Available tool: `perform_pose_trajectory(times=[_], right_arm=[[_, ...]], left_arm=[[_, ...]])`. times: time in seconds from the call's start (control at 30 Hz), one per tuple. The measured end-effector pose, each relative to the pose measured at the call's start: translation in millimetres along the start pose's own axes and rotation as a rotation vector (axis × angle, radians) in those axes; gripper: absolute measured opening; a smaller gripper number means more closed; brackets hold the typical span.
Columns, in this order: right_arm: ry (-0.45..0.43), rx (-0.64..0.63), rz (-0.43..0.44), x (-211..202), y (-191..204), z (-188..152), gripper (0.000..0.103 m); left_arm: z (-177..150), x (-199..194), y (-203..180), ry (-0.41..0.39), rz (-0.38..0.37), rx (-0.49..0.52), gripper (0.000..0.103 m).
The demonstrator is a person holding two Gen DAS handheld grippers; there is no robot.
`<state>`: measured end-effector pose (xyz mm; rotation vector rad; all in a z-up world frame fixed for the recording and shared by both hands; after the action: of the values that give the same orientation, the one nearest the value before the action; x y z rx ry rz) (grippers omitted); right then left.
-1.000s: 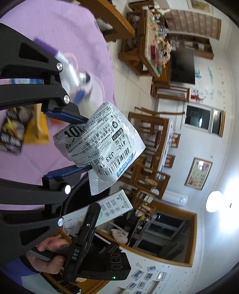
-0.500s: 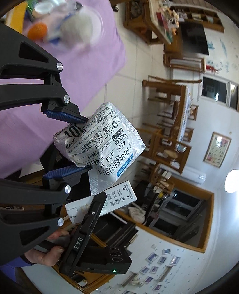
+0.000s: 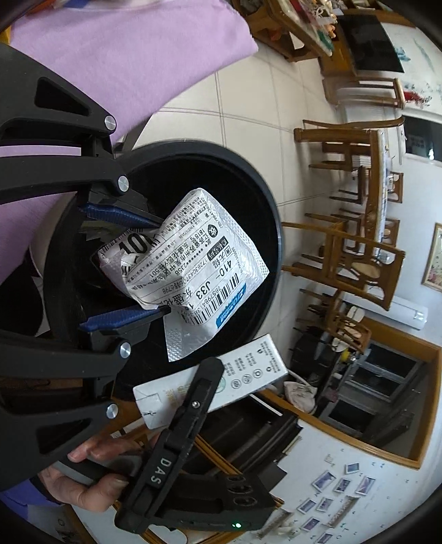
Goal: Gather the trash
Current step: 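Carry the white sachet and juice carton to the bin and release both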
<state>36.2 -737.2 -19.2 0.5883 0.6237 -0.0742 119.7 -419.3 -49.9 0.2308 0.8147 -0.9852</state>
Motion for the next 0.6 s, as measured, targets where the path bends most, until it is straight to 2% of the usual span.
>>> perform_pose_trajectory(times=[0.43, 0.47, 0.57, 0.6], right_arm=[[0.008, 0.013, -0.019, 15.1, 19.8, -8.9, 0.052], [0.008, 0.012, -0.020, 15.0, 21.5, -7.3, 0.053], [0.001, 0.015, -0.024, 13.8, 24.3, -8.7, 0.067], [-0.002, 0.015, -0.024, 14.1, 25.7, -9.1, 0.067]], left_arm=[[-1.9, 14.7, -5.8, 0.040, -0.001, -0.004, 0.044], [-1.5, 14.6, -5.8, 0.039, 0.000, -0.004, 0.047], [1.9, 13.1, -8.1, 0.039, 0.003, -0.005, 0.052], [1.8, 11.3, -9.2, 0.035, 0.006, -0.004, 0.054]])
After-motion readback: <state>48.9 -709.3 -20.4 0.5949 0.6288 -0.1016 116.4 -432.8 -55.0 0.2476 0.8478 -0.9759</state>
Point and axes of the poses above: each gripper's, at about its wrist camera, not at the fingertips, and x roughly the way its jaws point, y to its left, z to its top, the point moved 5 cm from there along x, roughly the way its jaws point, and after that the axes turned 7 degrees about x, right-handed, at the moved point
